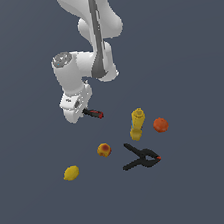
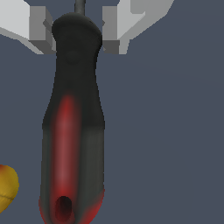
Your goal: Pick up a designated object from a clutter of objects.
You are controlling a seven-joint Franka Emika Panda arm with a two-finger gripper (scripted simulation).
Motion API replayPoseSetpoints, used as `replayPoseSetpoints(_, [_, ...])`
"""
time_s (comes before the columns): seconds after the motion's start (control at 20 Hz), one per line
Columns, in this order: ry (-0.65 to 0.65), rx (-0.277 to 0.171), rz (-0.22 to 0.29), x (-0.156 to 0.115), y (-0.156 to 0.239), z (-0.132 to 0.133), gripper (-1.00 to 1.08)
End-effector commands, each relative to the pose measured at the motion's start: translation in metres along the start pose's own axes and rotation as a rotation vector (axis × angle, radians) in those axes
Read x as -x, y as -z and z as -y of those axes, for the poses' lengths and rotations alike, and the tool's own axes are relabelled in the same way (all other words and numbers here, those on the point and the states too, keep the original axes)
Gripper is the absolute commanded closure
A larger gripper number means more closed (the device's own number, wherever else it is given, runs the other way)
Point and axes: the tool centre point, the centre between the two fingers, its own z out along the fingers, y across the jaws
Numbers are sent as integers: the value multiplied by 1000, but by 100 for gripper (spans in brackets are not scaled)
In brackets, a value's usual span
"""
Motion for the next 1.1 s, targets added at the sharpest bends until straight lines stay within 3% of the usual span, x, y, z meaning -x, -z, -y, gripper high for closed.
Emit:
replayPoseSetpoints(0.0, [0,1,1,-8,18,6,108])
replayPoseSetpoints(1.05, [1,1,0,-83,185,61,108])
